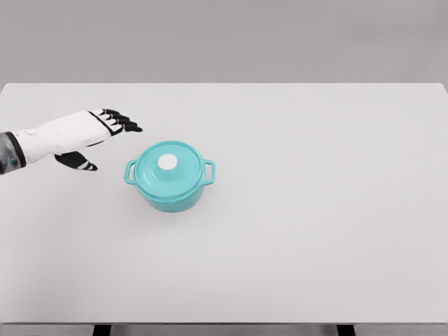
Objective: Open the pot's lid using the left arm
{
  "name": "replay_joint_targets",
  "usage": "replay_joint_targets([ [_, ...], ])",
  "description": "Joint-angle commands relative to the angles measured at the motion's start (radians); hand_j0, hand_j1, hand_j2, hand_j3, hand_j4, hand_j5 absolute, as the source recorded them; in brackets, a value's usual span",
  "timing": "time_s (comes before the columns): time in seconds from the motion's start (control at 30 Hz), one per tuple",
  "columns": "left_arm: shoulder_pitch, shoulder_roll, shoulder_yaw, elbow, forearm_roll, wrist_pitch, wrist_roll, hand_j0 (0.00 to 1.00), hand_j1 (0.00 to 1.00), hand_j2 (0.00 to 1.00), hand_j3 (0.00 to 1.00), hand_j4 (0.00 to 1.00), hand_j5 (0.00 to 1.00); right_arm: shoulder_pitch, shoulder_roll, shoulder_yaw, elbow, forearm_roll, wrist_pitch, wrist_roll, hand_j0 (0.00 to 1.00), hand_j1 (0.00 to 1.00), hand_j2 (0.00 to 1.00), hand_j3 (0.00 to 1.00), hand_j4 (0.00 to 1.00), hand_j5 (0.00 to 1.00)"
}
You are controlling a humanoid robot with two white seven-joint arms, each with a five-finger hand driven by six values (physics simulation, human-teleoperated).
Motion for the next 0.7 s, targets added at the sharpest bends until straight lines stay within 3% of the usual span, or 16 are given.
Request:
replay_joint_targets([
  [0.0,0.0,-0.011,-0.002,0.002,-0.005,-0.003,-0.001,1.0,1.0,1.0,1.0,1.0,1.0,0.0,0.0,-0.002,0.005,-0.001,0.0,-0.001,1.0,1.0,1.0,1.0,1.0,1.0],
  [0.17,0.002,-0.004,-0.012,-0.001,-0.008,-0.003,-0.001,1.0,1.0,1.0,1.0,1.0,1.0,0.0,0.0,-0.001,0.005,0.0,0.0,0.001,1.0,1.0,1.0,1.0,1.0,1.0],
  [0.23,-0.006,-0.008,-0.014,-0.007,-0.045,-0.003,-0.001,1.0,1.0,1.0,1.0,1.0,1.0,0.0,0.0,-0.001,0.005,0.0,0.0,0.001,1.0,1.0,1.0,1.0,1.0,1.0],
  [0.33,-0.043,-0.002,-0.028,-0.009,-0.05,-0.003,-0.001,1.0,1.0,1.0,1.0,1.0,1.0,0.0,0.0,-0.001,0.005,0.0,0.0,0.001,1.0,1.0,1.0,1.0,1.0,1.0],
  [0.37,-0.055,0.013,-0.048,-0.006,-0.047,-0.003,-0.001,1.0,1.0,1.0,1.0,1.0,1.0,0.0,0.0,-0.001,0.005,0.0,0.0,-0.001,1.0,1.0,1.0,1.0,1.0,1.0],
  [0.4,-0.089,0.054,-0.121,-0.023,-0.03,-0.003,-0.001,1.0,1.0,1.0,1.0,1.0,1.0,0.0,0.0,-0.001,0.005,0.0,0.0,0.001,1.0,1.0,1.0,1.0,1.0,1.0],
  [0.47,-0.169,0.145,-0.192,-0.023,0.123,-0.003,-0.001,1.0,1.0,1.0,1.0,1.0,1.0,0.0,0.0,-0.001,0.005,0.0,0.0,0.001,1.0,1.0,1.0,1.0,1.0,1.0],
  [0.53,-0.187,0.217,-0.229,-0.027,0.196,-0.003,-0.001,1.0,1.0,1.0,1.0,1.0,1.0,0.0,0.0,-0.001,0.005,0.0,0.0,0.001,1.0,1.0,1.0,1.0,1.0,1.0],
  [0.6,-0.259,0.171,-0.282,-0.052,0.194,-0.003,-0.001,1.0,1.0,1.0,1.0,1.0,1.0,0.0,0.0,-0.001,0.005,0.0,0.0,0.001,1.0,1.0,1.0,1.0,1.0,1.0],
  [0.67,-0.294,0.105,-0.328,-0.058,0.191,-0.003,-0.001,1.0,1.0,1.0,1.0,1.0,1.0,0.0,0.0,-0.001,0.005,0.0,0.0,-0.001,1.0,1.0,1.0,1.0,1.0,1.0],
])
